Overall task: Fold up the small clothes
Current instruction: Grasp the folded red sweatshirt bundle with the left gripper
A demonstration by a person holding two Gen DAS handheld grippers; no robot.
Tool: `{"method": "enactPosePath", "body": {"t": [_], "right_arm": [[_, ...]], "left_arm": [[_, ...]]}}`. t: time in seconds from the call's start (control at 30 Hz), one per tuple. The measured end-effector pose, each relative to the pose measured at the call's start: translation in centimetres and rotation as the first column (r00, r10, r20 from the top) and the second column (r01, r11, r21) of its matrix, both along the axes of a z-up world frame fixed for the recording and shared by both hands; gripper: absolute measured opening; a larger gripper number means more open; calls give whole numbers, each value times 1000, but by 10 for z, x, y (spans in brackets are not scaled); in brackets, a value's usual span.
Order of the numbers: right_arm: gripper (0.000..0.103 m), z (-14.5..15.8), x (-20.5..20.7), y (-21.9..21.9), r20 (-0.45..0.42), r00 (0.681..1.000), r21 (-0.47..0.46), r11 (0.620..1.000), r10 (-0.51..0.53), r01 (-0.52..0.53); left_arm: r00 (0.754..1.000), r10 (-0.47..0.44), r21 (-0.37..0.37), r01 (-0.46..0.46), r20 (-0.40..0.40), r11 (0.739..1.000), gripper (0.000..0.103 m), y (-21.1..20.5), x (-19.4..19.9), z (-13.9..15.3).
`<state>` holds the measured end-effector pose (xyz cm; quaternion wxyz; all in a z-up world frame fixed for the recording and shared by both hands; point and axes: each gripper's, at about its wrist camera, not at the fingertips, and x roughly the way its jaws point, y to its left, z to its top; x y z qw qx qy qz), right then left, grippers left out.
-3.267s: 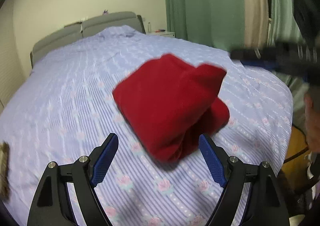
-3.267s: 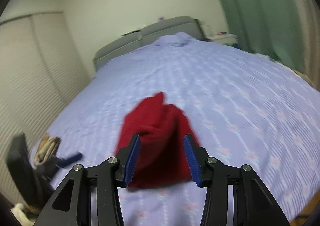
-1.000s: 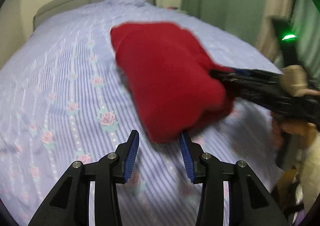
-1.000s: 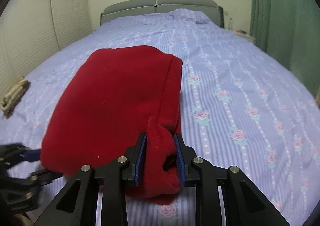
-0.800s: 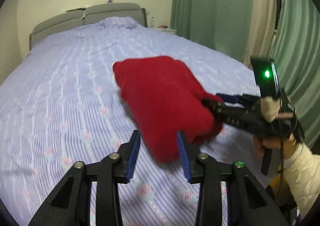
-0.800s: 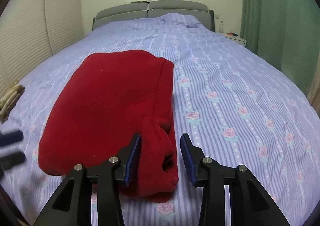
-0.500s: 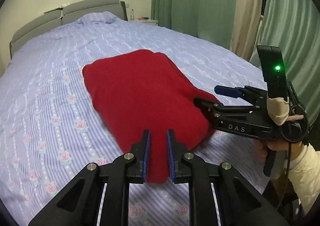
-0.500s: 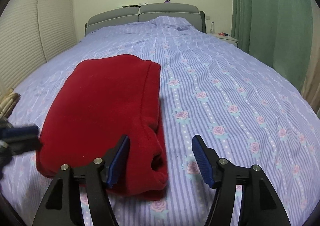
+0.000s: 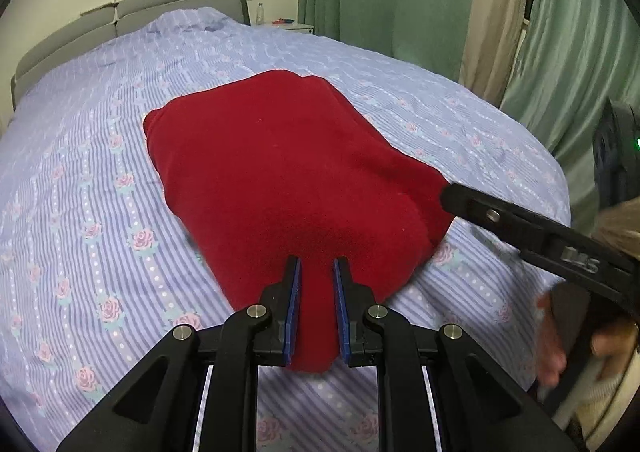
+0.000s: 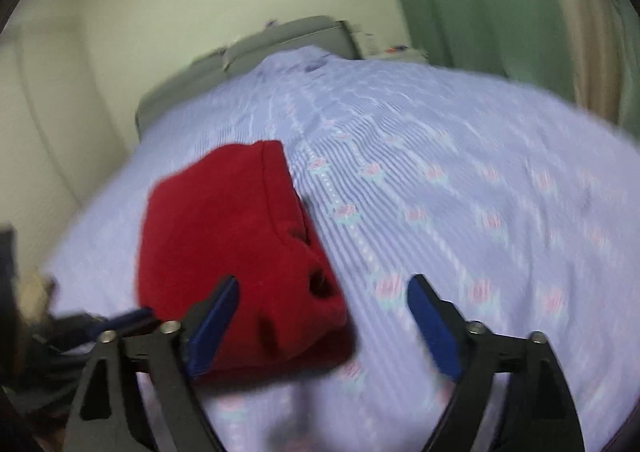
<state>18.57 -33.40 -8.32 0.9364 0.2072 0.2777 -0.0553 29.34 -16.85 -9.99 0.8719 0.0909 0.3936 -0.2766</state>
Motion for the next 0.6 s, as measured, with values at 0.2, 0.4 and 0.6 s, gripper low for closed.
{"method": "enactPosePath", "body": {"t": [0.2,0.4,0.6], "right_arm": [[91,-43,-10,1,-25,1000,343,939,14,-5],[99,-56,4,20,9,997,445,893,71,-67],[103,-61,29,27,-11,1000,498,867,15,-7]], "left_arm": [[1000,8,-27,-8,-22,1000,17,4,2,0],[998,-9,-65,5,-60,998,18,13,7,1],[998,-14,-70,10,-69,997,18,15,9,0]]}}
